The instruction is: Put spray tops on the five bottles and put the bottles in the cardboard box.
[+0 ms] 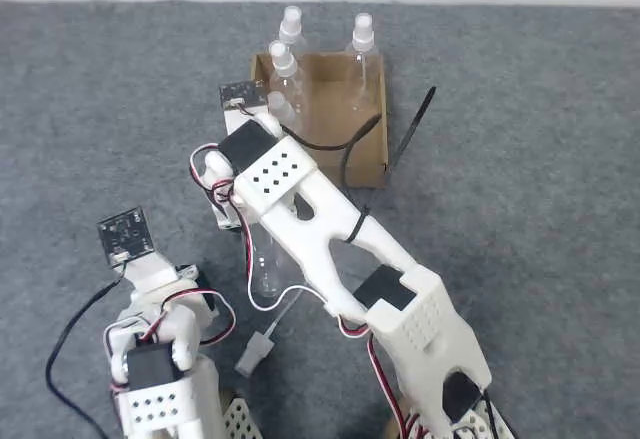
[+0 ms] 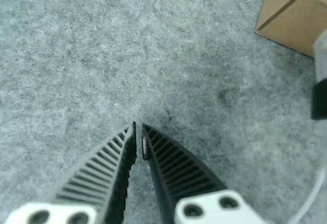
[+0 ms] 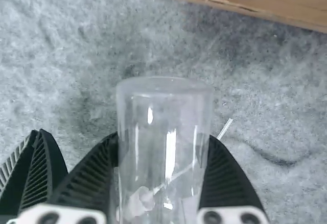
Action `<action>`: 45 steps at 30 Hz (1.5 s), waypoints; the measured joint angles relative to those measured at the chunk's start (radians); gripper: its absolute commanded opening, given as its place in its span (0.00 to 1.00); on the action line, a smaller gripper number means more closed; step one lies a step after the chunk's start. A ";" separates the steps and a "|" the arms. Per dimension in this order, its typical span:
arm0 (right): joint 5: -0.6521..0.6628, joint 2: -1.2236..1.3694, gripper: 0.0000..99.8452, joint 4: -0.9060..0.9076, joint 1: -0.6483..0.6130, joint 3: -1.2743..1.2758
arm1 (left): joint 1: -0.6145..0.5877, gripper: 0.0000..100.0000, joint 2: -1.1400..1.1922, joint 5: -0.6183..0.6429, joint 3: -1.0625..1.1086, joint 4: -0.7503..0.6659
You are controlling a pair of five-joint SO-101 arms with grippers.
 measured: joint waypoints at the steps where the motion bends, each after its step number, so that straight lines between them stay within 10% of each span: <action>1: 0.000 0.000 0.03 0.000 0.000 0.000 | 0.000 0.01 0.000 0.000 0.000 0.000; 45: 0.000 -0.638 0.01 0.003 0.181 0.575 | 0.000 0.01 0.000 0.000 0.000 0.000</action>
